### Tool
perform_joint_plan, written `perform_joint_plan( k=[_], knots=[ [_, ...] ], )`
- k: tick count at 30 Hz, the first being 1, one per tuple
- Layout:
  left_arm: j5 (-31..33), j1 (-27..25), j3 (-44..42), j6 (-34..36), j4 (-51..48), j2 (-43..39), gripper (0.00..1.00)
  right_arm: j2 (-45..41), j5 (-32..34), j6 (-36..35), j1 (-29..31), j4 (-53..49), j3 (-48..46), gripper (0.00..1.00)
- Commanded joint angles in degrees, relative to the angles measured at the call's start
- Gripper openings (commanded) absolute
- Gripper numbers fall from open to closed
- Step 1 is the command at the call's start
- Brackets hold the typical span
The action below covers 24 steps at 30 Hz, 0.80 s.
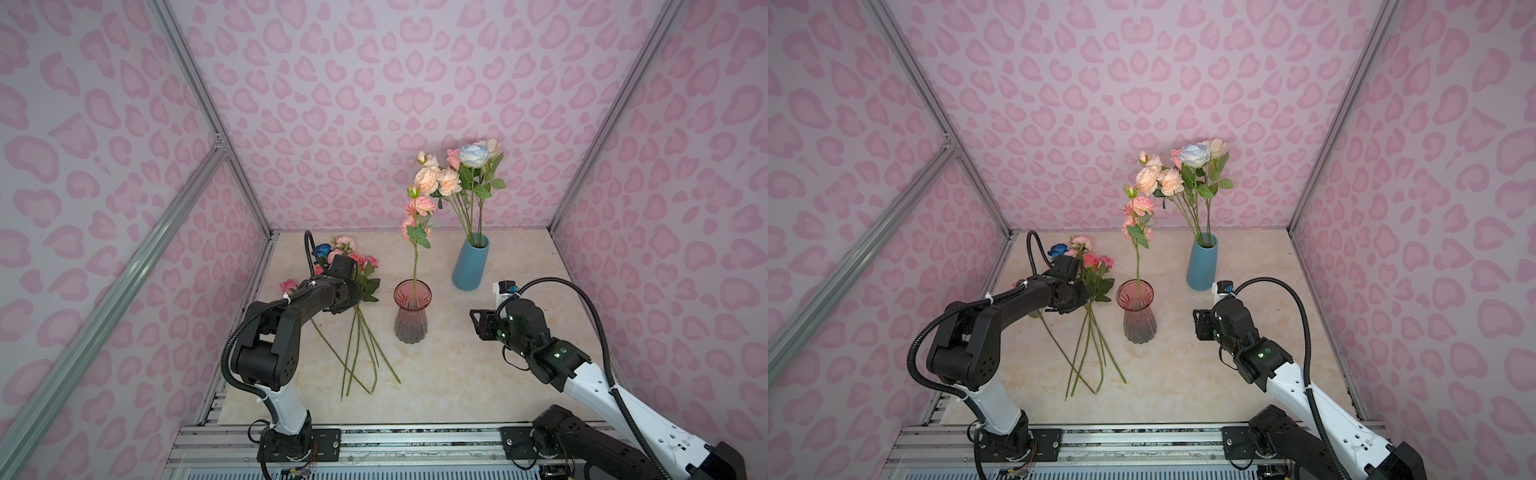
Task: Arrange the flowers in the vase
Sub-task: 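Grasp a pink rose stem in the pile with the left gripper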
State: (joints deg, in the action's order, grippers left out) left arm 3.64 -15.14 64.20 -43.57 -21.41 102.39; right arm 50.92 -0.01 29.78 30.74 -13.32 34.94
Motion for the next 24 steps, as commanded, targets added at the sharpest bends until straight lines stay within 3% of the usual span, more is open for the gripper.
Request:
perform_joint_plan(
  k=[1,20,24],
  knots=[
    [-0.18,0.51,-0.33,-0.27,2.91,1.33,0.2,0.49,0.06,-0.26,-0.12,1.17,-0.33,0.45],
    [-3.57,1.83,-1.91,0.83,9.14,2.86,0.21,2.25,-0.33,0.11,-0.15,1.35,0.39,0.45],
    [-4.23,1.86,-1.98,0.66,10.01,3.26,0.14,2.52,-0.36,0.11,-0.14,0.98,0.68,0.45]
  ],
)
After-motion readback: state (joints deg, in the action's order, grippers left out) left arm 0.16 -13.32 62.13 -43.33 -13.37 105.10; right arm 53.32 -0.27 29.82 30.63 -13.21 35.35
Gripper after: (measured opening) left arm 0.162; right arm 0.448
